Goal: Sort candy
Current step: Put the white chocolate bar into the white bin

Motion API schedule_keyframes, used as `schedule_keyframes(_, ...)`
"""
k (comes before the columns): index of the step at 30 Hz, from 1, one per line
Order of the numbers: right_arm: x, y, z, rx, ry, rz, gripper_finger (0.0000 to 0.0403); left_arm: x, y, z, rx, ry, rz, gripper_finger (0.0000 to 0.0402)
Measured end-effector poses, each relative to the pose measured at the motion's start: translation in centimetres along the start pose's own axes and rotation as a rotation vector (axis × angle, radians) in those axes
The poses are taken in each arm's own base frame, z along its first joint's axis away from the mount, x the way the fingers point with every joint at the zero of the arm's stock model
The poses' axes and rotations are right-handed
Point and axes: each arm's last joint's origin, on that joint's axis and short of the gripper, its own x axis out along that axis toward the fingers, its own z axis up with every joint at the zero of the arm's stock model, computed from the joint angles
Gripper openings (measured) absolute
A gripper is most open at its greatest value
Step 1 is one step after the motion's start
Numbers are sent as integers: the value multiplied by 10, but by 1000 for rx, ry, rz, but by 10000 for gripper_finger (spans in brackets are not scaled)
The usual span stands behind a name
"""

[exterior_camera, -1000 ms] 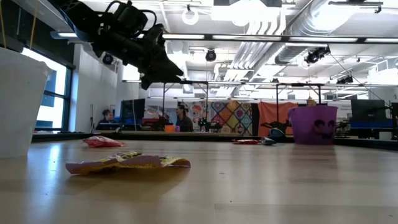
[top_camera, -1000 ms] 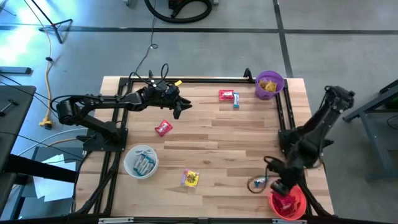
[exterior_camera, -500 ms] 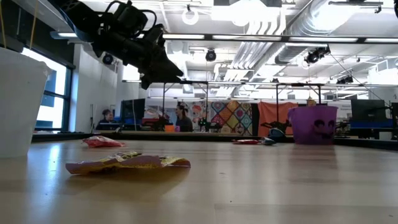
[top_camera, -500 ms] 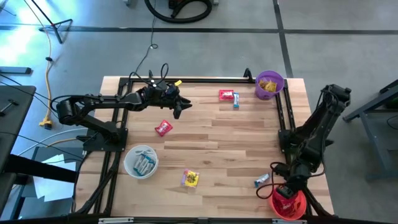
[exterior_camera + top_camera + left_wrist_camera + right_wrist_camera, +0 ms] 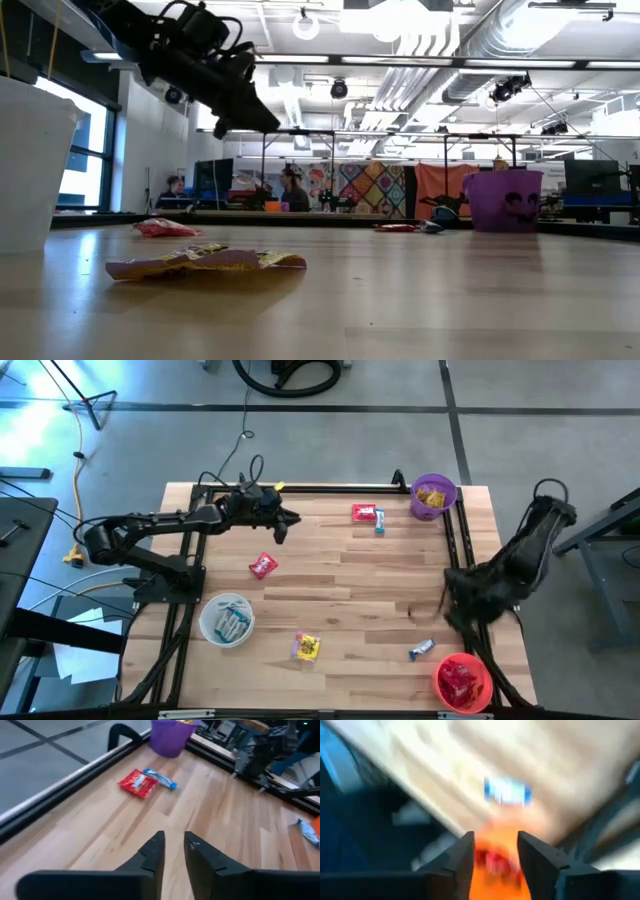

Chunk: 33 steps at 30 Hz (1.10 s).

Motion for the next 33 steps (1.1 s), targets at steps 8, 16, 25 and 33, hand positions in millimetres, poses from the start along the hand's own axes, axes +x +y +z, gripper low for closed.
schedule_keyframes(8, -8, -20, 60, 24, -401, -60, 15, -21, -3, -1, 47, 59, 52, 3)
schedule_keyframes(16, 26, -30, 137, 89, -647, -32, 45, -22, -3, -1, 38, 63, 52, 1)
schedule_keyframes(25, 62, -63, 224, 197, -785, -79, 141, -20, -11, -5, 19, 95, 26, 1)
schedule_keyframes(33, 96, -94, 275, 321, -667, -175, 220, -19, -18, -7, -18, 106, 2, 1)
